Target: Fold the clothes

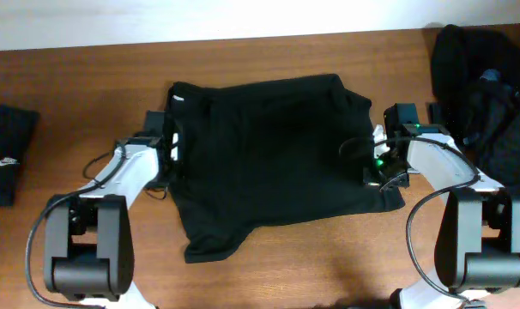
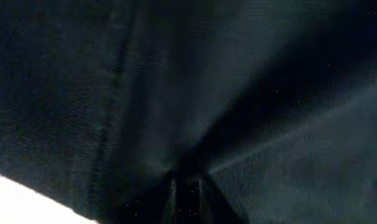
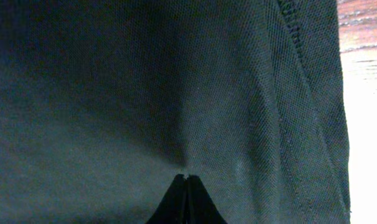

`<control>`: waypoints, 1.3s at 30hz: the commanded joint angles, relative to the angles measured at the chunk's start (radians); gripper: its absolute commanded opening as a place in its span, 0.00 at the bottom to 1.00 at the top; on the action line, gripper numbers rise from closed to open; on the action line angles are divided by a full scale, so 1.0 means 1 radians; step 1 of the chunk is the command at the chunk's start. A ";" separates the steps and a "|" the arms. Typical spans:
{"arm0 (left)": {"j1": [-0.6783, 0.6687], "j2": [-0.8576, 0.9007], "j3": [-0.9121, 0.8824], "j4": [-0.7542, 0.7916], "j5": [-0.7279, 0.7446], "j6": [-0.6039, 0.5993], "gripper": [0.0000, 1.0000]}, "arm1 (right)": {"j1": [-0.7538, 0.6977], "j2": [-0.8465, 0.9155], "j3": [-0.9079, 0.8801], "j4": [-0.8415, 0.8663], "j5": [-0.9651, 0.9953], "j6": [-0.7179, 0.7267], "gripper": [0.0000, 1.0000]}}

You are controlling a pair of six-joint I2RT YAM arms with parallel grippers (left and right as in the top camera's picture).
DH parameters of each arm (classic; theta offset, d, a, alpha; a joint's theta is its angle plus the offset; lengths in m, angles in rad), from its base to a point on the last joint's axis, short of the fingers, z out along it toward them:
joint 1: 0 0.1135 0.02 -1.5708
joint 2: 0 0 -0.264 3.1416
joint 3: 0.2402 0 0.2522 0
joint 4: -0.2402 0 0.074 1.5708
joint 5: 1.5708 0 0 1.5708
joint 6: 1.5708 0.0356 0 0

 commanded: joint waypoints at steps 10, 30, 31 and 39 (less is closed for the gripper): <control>0.118 0.021 -0.023 -0.137 0.000 -0.039 0.10 | -0.003 0.003 -0.010 -0.040 0.005 -0.004 0.04; 0.119 -0.218 0.350 -0.114 0.216 0.046 0.71 | 0.028 -0.108 0.448 -0.232 -0.011 -0.042 0.04; 0.119 -0.214 0.357 -0.101 0.229 0.048 0.71 | 0.040 -0.108 0.452 -0.212 -0.010 -0.055 0.04; 0.100 -0.133 0.362 -0.114 0.369 0.092 0.69 | 0.150 -0.043 0.453 -0.034 0.007 -0.180 0.04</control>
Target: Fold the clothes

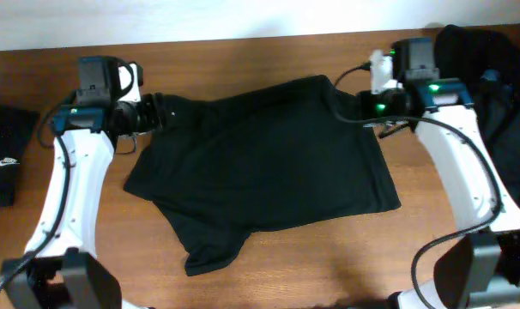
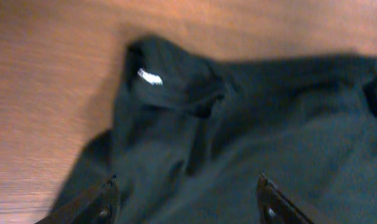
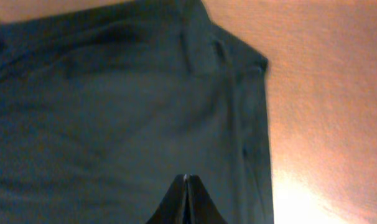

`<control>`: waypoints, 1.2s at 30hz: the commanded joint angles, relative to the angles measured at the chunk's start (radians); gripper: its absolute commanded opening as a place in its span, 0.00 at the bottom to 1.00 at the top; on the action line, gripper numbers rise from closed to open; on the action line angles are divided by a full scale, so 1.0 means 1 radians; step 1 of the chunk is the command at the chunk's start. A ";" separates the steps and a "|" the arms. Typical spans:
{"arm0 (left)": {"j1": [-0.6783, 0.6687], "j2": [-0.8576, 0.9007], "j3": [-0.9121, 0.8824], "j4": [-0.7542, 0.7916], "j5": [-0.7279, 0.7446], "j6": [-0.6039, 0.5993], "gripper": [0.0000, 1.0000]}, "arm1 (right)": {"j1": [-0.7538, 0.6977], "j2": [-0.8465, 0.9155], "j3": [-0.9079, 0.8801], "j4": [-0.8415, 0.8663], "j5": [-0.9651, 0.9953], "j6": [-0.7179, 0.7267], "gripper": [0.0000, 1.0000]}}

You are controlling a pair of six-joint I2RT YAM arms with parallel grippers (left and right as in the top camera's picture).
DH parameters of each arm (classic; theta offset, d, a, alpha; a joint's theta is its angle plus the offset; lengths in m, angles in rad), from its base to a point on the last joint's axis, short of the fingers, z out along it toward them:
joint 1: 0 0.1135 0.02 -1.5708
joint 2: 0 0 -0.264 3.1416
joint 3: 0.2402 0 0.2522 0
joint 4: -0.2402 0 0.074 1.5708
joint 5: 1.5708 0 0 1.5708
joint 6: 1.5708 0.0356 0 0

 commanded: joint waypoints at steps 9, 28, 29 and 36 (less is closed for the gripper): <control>-0.124 0.077 0.006 -0.053 -0.027 0.060 0.66 | 0.027 0.076 0.011 0.075 0.024 -0.057 0.04; -0.201 0.196 0.006 0.239 0.004 -0.039 0.67 | 0.046 0.145 0.009 0.220 0.021 -0.057 0.72; -0.209 0.203 0.006 0.249 0.003 -0.051 0.67 | 0.047 0.153 0.009 0.209 0.021 -0.057 0.72; -0.268 0.275 0.006 0.312 -0.089 0.143 0.61 | 0.048 0.173 0.009 0.042 -0.040 -0.056 0.72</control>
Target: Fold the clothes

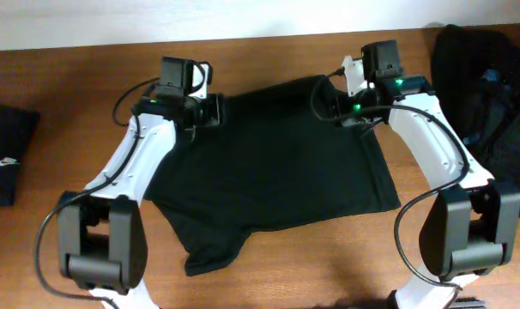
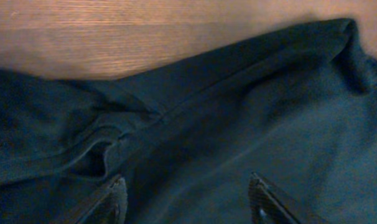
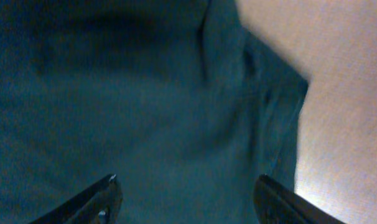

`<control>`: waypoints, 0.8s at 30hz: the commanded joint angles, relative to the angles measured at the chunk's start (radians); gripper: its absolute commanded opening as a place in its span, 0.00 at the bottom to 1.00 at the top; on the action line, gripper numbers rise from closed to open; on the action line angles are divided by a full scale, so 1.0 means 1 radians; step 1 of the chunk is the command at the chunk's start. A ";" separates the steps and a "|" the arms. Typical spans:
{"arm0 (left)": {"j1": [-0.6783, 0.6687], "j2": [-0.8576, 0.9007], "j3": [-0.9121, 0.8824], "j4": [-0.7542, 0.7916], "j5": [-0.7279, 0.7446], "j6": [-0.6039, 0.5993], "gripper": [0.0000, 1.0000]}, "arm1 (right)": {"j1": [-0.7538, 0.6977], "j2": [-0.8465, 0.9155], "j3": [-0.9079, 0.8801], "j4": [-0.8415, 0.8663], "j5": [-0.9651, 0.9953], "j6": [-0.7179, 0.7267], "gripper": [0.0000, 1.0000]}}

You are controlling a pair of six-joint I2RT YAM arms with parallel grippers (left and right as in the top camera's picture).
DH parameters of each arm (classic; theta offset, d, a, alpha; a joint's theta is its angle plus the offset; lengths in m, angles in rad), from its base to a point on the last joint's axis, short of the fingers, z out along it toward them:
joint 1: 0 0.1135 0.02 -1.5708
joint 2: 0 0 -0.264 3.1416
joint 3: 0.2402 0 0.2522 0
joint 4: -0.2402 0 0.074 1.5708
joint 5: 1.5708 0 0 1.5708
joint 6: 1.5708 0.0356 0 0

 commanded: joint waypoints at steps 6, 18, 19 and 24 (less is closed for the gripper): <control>-0.024 0.061 0.006 0.011 -0.226 0.246 0.59 | 0.008 0.006 0.002 -0.133 -0.090 0.080 0.72; -0.023 0.114 0.006 0.096 -0.280 0.461 0.56 | 0.075 0.006 -0.134 -0.076 -0.082 0.226 0.72; -0.023 0.124 0.006 0.096 -0.280 0.471 0.55 | 0.081 0.006 -0.146 -0.058 -0.080 0.226 0.72; -0.023 0.145 0.006 0.105 -0.280 0.471 0.54 | 0.085 0.006 -0.209 0.037 -0.042 0.227 0.59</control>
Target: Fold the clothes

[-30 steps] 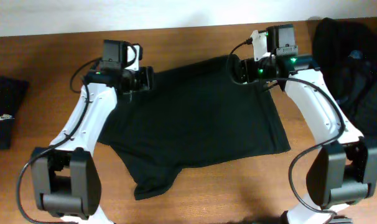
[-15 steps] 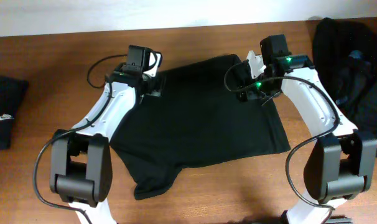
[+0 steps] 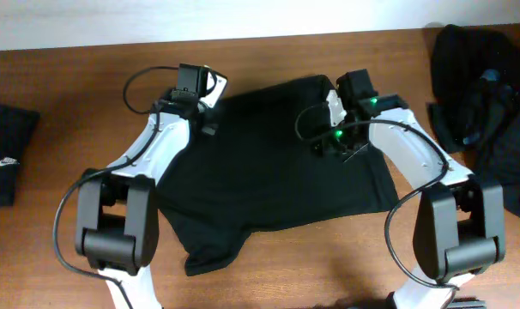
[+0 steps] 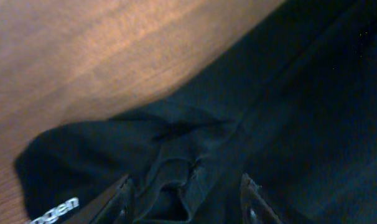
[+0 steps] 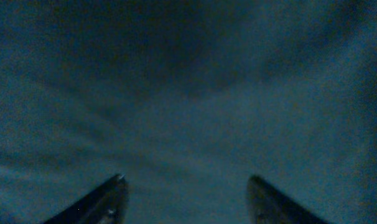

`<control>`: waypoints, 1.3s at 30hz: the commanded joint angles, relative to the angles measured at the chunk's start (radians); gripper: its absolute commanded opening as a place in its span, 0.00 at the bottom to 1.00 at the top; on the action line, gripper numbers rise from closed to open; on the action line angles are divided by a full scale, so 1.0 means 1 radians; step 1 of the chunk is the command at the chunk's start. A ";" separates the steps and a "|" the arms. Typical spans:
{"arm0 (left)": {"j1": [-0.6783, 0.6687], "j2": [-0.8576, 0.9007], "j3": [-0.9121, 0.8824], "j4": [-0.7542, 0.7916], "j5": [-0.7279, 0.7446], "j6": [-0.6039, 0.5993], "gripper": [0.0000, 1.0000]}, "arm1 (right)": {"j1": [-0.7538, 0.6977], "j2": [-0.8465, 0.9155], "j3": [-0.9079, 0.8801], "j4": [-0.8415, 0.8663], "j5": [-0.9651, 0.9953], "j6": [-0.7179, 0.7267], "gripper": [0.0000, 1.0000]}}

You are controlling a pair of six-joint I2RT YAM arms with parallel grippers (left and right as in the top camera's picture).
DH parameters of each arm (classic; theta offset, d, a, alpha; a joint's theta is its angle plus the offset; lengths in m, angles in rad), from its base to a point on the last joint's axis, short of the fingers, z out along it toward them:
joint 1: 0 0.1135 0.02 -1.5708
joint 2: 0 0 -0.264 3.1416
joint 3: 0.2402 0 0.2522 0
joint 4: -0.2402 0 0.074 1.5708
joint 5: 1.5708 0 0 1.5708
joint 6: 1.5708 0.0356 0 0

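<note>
A black T-shirt (image 3: 269, 176) lies spread on the wooden table (image 3: 88, 215), with one sleeve (image 3: 210, 249) sticking out at the near left. My left gripper (image 3: 207, 127) is open at the shirt's back left corner. In the left wrist view its fingers (image 4: 122, 194) straddle the rumpled collar (image 4: 176, 180) beside a white-lettered label (image 4: 51, 210). My right gripper (image 3: 323, 148) hovers open, low over the shirt's back right part. The right wrist view shows only flat dark cloth (image 5: 188, 93) between its fingertips (image 5: 111, 198).
A pile of black clothes (image 3: 483, 86) fills the table's back right corner. A folded black garment with a white logo (image 3: 7, 159) lies at the left edge. Bare wood (image 4: 83, 56) shows just beyond the collar.
My left gripper has moved slightly right, onto the collar, still open. My right gripper has moved from the shirt's back right corner inward and nearer, over the shirt's body, still open.
First both grippers were shut on the shirt's two sides at mid table. Then the shirt lay further back and wider, the left gripper open by its left end and the right still shut at the back right corner. Later both were open over the back edge, as now.
</note>
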 commanded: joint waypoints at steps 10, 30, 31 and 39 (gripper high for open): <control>0.003 0.019 0.006 0.033 -0.014 0.038 0.50 | 0.002 0.010 -0.167 0.196 0.047 0.102 0.04; 0.003 0.018 0.006 0.016 -0.013 0.039 0.25 | 0.002 0.083 -0.195 0.240 0.046 0.124 0.04; 0.003 0.018 0.006 0.013 -0.015 0.039 0.25 | 0.002 0.083 -0.196 0.240 0.046 0.124 0.04; 0.003 0.024 0.006 0.026 -0.028 0.039 0.39 | 0.002 0.083 -0.214 0.250 0.047 0.124 0.04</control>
